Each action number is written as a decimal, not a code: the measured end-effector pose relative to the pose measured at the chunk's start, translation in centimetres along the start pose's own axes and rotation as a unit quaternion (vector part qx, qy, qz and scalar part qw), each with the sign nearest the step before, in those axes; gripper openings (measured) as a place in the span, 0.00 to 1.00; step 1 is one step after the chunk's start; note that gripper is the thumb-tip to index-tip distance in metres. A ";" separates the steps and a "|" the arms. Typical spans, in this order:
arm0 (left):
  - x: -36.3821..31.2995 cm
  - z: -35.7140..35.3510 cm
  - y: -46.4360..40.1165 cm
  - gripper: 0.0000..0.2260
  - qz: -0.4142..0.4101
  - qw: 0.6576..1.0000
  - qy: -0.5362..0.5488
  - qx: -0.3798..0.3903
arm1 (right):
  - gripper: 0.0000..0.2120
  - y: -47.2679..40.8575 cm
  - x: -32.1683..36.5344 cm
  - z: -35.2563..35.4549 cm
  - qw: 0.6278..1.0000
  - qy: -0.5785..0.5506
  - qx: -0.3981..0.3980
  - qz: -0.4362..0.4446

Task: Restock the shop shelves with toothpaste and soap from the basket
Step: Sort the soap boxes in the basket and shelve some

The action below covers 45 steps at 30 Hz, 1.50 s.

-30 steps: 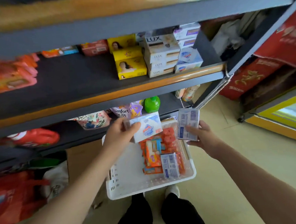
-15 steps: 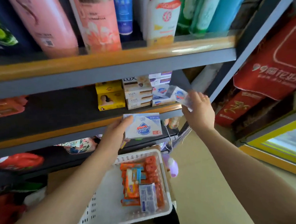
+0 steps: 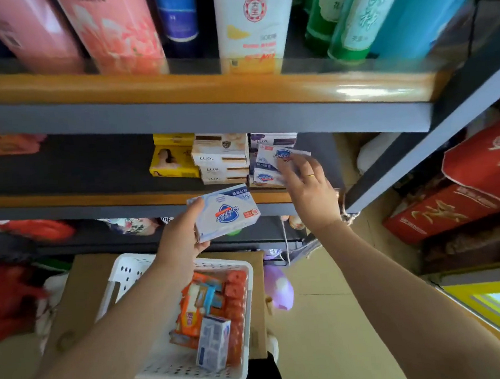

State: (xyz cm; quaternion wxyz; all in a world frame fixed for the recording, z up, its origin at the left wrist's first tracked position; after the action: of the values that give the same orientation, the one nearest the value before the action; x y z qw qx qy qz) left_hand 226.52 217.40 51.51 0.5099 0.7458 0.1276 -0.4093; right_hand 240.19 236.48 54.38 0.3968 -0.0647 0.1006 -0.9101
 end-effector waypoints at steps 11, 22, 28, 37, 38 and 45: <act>-0.5 -1.2 0.7 0.10 -0.032 0.997 -0.070 0.025 | 0.18 -1.9 -0.3 2.1 0.984 -0.159 -0.030 -0.081; -1.1 -7.2 2.1 0.10 -0.059 0.979 -0.117 0.159 | 0.10 6.0 0.4 2.4 0.588 -0.715 0.139 -0.352; -2.2 -8.1 0.6 0.11 -0.090 0.986 -0.083 0.114 | 0.11 2.3 -3.2 3.8 0.560 -0.708 -0.004 -0.431; -0.6 -10.1 -0.6 0.21 -0.125 0.980 -0.088 0.128 | 0.22 -0.7 -3.4 1.9 0.804 -0.441 0.024 -0.399; -0.5 -10.2 -0.7 0.22 -0.128 0.980 -0.082 0.129 | 0.27 -0.9 -3.2 1.7 0.821 -0.420 0.031 -0.385; 0.2 -11.5 -1.8 0.22 -0.195 0.967 -0.091 0.139 | 0.16 -0.3 -2.2 0.1 0.798 -0.495 0.049 -0.341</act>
State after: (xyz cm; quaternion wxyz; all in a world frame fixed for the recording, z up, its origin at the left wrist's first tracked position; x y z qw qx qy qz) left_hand 231.10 228.13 51.82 0.3212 0.7296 0.1649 -0.5808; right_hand 241.50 238.30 54.50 0.0592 -0.5170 -0.1830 -0.8341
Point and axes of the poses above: each hand's wrist, its own y-axis away from the middle knuckle, its own z-axis out of the back of the hand, x = y × z, the point moved 8 cm from there along -y, towards the middle knuckle, and after that the axes turned 6 degrees about y, right-handed, at the moved point
